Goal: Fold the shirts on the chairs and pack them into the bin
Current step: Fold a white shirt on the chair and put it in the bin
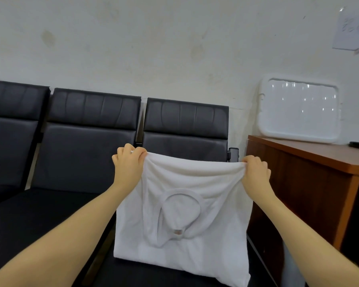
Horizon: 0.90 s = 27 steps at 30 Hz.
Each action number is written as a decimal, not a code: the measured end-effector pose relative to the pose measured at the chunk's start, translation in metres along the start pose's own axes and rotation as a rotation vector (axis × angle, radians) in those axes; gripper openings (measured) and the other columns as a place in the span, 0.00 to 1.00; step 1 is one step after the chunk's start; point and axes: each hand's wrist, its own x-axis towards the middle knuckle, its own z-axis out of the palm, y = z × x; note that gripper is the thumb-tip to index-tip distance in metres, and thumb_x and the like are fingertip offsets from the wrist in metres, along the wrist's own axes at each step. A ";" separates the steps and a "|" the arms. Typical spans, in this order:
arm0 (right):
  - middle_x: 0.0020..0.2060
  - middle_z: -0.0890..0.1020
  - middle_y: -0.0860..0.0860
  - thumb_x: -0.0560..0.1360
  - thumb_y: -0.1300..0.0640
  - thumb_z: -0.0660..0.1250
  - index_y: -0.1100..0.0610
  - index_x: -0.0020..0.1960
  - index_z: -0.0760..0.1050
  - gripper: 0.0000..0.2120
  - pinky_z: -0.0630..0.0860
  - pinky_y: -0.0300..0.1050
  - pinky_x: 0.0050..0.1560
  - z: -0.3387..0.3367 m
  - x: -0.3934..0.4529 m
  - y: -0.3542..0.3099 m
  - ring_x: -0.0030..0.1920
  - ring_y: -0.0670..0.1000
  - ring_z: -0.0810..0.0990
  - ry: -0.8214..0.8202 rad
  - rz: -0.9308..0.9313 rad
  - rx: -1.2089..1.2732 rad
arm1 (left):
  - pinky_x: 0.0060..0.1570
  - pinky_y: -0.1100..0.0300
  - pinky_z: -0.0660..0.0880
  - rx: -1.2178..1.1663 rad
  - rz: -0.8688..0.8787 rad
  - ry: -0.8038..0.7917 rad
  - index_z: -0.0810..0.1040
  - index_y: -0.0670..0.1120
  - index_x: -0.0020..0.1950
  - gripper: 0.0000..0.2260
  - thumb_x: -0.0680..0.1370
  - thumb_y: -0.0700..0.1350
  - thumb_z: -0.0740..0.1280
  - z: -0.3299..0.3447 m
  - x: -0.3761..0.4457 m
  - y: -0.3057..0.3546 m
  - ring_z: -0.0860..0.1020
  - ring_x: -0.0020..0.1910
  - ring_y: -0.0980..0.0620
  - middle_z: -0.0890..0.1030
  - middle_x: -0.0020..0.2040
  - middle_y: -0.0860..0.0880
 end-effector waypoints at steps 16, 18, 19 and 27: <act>0.47 0.66 0.51 0.76 0.50 0.67 0.51 0.47 0.82 0.07 0.52 0.43 0.54 -0.095 -0.002 -0.036 0.51 0.52 0.63 0.412 0.109 0.423 | 0.42 0.52 0.75 -0.327 0.071 0.136 0.80 0.46 0.53 0.07 0.80 0.45 0.63 -0.069 0.025 0.085 0.70 0.43 0.52 0.67 0.48 0.51; 0.47 0.66 0.50 0.76 0.51 0.68 0.51 0.47 0.82 0.06 0.52 0.43 0.53 -0.113 0.002 -0.041 0.49 0.51 0.61 0.452 0.082 0.400 | 0.42 0.52 0.74 -0.345 0.081 0.160 0.80 0.47 0.54 0.07 0.80 0.46 0.63 -0.079 0.032 0.098 0.70 0.43 0.52 0.67 0.48 0.52; 0.47 0.66 0.50 0.76 0.52 0.68 0.50 0.46 0.83 0.06 0.51 0.43 0.53 -0.121 0.004 -0.043 0.49 0.51 0.61 0.476 0.066 0.397 | 0.42 0.53 0.74 -0.350 0.090 0.169 0.80 0.47 0.54 0.08 0.80 0.46 0.63 -0.084 0.036 0.104 0.70 0.43 0.52 0.67 0.48 0.52; 0.46 0.66 0.50 0.74 0.55 0.70 0.51 0.43 0.83 0.03 0.49 0.41 0.49 -0.161 0.017 -0.053 0.51 0.56 0.65 0.638 -0.034 0.314 | 0.37 0.57 0.67 -0.269 0.192 0.284 0.82 0.45 0.51 0.07 0.78 0.44 0.66 -0.107 0.058 0.121 0.71 0.40 0.50 0.68 0.46 0.50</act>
